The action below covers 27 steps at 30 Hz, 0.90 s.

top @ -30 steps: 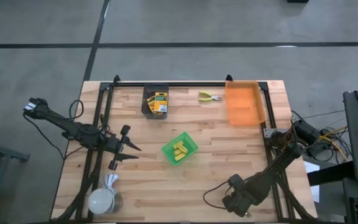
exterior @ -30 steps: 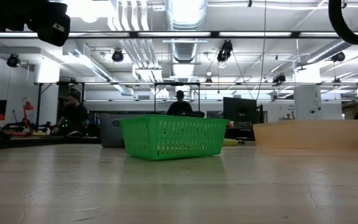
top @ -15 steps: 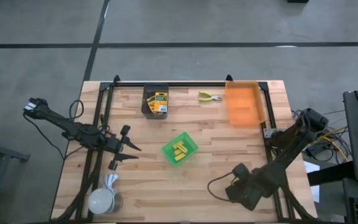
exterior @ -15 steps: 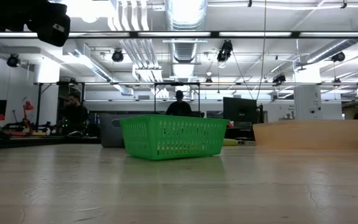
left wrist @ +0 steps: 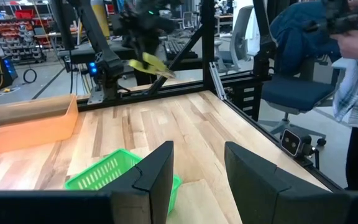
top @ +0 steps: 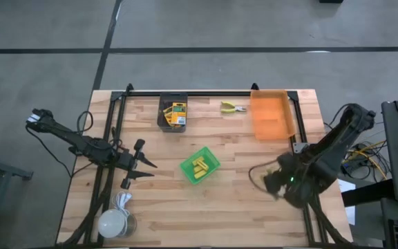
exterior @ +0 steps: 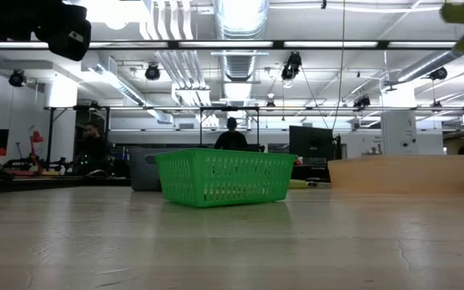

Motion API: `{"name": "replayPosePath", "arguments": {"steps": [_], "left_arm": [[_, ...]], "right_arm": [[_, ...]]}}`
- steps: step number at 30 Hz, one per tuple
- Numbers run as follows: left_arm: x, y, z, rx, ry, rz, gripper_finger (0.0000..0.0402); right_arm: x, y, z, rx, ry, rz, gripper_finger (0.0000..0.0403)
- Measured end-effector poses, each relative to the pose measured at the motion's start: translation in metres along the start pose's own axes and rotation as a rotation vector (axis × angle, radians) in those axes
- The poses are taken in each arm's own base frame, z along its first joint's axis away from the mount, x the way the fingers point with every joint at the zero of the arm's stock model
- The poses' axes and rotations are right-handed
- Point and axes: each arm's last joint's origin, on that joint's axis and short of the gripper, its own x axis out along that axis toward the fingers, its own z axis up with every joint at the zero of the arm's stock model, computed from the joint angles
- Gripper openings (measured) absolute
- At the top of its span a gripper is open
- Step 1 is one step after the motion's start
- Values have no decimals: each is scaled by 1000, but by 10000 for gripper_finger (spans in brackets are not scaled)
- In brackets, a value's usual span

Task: Pick & Place School Supplies
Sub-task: Put the bottom green hole puncher into the orange bin

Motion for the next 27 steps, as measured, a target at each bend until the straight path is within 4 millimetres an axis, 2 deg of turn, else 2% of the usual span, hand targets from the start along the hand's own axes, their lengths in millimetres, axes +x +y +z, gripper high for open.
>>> {"name": "replayPosePath", "arguments": {"steps": [4,9,16,24,27], "left_arm": [[0,0,-1,1,5,0,149],[0,0,-1,1,5,0,149],[0,0,0,1,5,0,149],[0,0,0,1,5,0,149],[0,0,0,1,5,0,149]], "right_arm": [[-10,-13,26,82,-40,-34,41],[-11,-22,61,129,-149,-82,42],[-1,-28,121,308,-278,-173,42],[13,-42,191,407,-298,-191,43],[20,-50,214,413,-257,-178,43]]}}
